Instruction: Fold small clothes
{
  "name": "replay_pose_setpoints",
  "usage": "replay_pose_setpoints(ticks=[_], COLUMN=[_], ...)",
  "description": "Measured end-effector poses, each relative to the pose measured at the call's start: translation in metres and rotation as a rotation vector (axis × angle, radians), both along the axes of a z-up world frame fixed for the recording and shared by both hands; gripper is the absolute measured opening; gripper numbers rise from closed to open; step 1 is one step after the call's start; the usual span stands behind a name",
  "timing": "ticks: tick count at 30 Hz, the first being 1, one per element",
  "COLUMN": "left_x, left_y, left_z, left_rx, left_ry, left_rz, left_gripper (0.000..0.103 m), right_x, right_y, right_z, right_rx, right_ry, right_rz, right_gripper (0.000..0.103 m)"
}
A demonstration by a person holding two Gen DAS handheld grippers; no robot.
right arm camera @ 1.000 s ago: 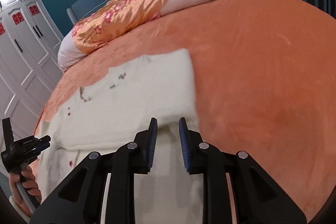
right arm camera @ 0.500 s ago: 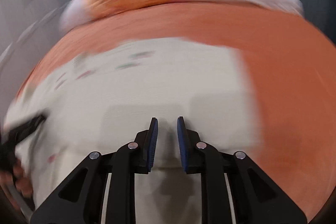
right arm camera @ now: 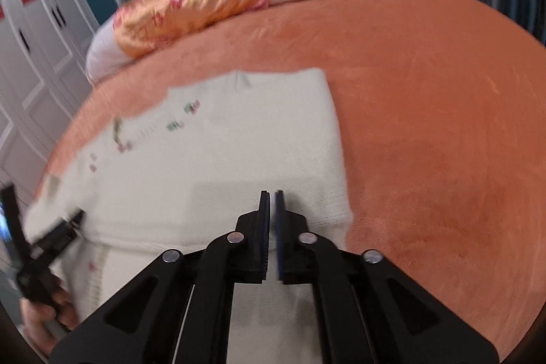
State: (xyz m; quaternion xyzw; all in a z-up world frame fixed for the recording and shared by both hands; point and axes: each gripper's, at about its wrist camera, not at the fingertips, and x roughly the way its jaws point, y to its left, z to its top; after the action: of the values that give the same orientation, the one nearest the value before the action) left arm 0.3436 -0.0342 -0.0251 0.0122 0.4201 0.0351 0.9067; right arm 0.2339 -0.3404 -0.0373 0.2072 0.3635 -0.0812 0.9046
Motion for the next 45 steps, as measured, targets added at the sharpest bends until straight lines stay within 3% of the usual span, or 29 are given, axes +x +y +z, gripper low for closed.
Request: replay_pose_setpoints(ticks=[3, 7, 11, 14, 17, 21, 25, 28, 31, 33, 38, 42, 45], left_x=[0.000, -0.002, -0.005, -0.002, 0.011, 0.022, 0.012, 0.011, 0.009, 0.008, 0.006, -0.003, -0.019], left_y=[-0.001, -0.002, 0.015, 0.013, -0.009, -0.034, -0.039, -0.039, -0.042, -0.043, -0.038, -0.019, 0.024], left_z=[0.000, 0.001, 0.019, 0.034, 0.038, 0.018, 0.005, 0.004, 0.002, 0.001, 0.002, 0.011, 0.027], left_rx=[0.001, 0.007, -0.144, -0.169, -0.121, -0.031, 0.024, 0.029, 0.045, 0.056, 0.020, -0.048, -0.148], left_ry=[-0.002, -0.012, -0.016, -0.044, -0.027, 0.038, 0.011, 0.001, -0.010, -0.017, -0.020, -0.026, -0.026], left_rz=[0.002, 0.002, 0.004, 0.008, -0.023, -0.045, -0.056, -0.056, -0.053, -0.052, -0.043, -0.020, 0.033], left_gripper=[0.069, 0.069, 0.065, 0.065, 0.065, 0.065, 0.067, 0.067, 0.067, 0.067, 0.071, 0.073, 0.072], right_x=[0.006, 0.010, 0.007, 0.020, 0.050, 0.077, 0.058, 0.030, 0.005, 0.002, 0.007, 0.001, -0.001], right_y=[0.004, 0.016, 0.018, 0.041, 0.087, 0.135, 0.101, 0.038, -0.011, -0.013, 0.016, 0.008, 0.001], right_z=[-0.017, -0.013, 0.003, 0.023, 0.031, 0.011, 0.003, 0.002, -0.001, -0.005, -0.016, -0.017, -0.018], right_rx=[-0.033, -0.114, -0.080, -0.081, -0.088, -0.140, -0.170, -0.186, -0.105, -0.131, -0.313, -0.280, -0.229], right_ry=[0.029, 0.037, 0.000, -0.030, -0.013, 0.048, 0.055, 0.073, 0.059, 0.060, 0.075, 0.054, 0.037], right_rz=[0.007, 0.002, 0.017, 0.092, 0.238, 0.374, 0.256, 0.045, -0.047, -0.047, -0.064, -0.062, -0.057], right_gripper=[0.000, 0.000, 0.005, 0.005, 0.005, 0.004, 0.002, 0.002, 0.000, 0.000, 0.000, 0.000, 0.000])
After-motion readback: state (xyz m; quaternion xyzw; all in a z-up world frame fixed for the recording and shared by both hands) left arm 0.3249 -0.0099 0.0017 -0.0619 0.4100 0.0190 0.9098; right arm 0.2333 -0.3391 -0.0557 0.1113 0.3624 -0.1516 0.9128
